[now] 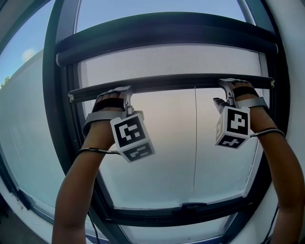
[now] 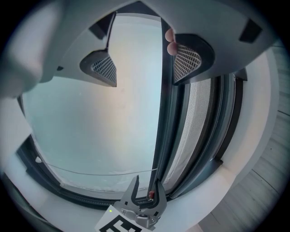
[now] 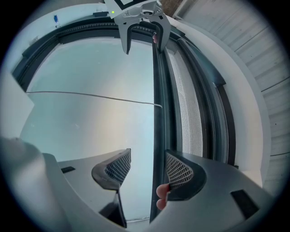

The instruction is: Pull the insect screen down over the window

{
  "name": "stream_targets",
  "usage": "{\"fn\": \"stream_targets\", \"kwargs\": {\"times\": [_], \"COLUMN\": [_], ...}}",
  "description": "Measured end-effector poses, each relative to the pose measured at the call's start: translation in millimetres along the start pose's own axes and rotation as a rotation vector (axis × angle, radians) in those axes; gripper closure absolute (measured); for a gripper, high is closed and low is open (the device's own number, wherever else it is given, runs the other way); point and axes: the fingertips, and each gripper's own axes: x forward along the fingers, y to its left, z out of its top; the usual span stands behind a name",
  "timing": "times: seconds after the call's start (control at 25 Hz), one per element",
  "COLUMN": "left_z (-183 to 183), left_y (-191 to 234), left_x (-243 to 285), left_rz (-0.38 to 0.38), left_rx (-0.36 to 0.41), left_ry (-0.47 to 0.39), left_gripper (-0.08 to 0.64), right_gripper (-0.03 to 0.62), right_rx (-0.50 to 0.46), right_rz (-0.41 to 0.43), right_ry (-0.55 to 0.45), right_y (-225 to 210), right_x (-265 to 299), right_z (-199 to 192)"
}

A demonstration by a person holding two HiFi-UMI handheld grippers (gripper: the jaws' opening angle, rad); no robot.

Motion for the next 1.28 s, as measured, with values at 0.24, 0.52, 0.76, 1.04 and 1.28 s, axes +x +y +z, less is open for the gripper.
{"fn": "stream_targets", "kwargs": {"times": [0.24, 0.52, 0.76, 1.04, 1.28], "left_z": [-1, 0, -2, -5, -8], "left_y": [-29, -72, -93, -127, -143], "left_x": [-10, -22, -29, -45, -54], "left_rz": [-0.081, -0.128, -0.179, -0.318, -0.340], "left_rx": [-0.019, -0.028, -0.030, 0.006, 0.020], "left_ry": [0.003, -0.004, 0.019, 0.048, 0.060], "left_gripper": [0.166, 0.166, 0.166, 0.166, 0.166], "right_gripper": [0.374, 0.373, 0.371, 0.371, 0.371], "right_rx": [-0.007, -0.018, 0.007, -0.033, -0.019], "right_rz": [0.066, 0.089, 0.155, 0.260, 0.273], "right_ry": [-0.003, -0.006, -0.001, -0.001, -0.007], "right_y": [29, 69, 90, 120, 135], "right_x": [-10, -25, -35, -51, -59], "right_z": [2, 2, 7, 9, 12]}}
